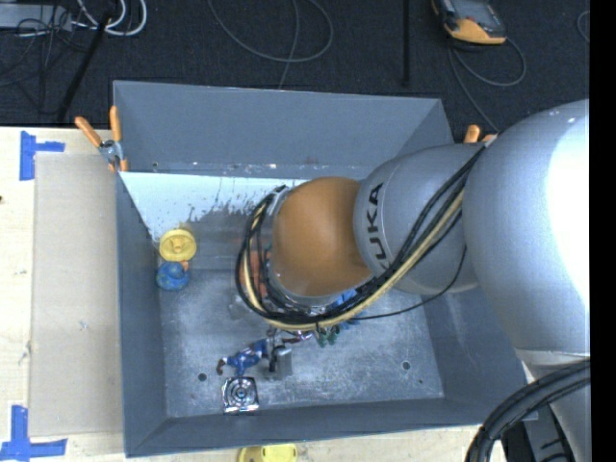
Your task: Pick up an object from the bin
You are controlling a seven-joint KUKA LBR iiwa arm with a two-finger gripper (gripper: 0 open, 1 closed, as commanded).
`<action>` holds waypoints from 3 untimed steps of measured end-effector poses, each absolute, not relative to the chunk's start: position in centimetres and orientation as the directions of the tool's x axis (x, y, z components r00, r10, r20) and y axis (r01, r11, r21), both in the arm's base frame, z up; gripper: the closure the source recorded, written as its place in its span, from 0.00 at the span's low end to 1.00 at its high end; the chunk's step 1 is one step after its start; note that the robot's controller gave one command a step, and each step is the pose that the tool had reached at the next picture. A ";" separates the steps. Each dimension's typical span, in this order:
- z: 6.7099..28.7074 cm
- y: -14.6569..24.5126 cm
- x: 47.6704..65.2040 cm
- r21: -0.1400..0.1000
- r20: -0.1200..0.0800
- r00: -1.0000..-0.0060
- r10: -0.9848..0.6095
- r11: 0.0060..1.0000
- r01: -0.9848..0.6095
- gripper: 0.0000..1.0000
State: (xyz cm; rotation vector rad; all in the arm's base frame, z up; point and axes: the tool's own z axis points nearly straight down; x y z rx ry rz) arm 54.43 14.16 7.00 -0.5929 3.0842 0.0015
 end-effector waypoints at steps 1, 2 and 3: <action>6.9 16.2 53.4 0.001 0.001 -0.893 -0.450 0.893 -0.450 1.00; 6.9 16.1 53.5 0.001 0.001 -0.894 -0.448 0.894 -0.448 1.00; 16.1 16.5 56.4 0.001 -0.001 -0.881 -0.473 0.881 -0.473 1.00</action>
Offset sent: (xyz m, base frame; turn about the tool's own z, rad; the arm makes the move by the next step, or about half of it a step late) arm 0.0000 0.0000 0.0000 0.0000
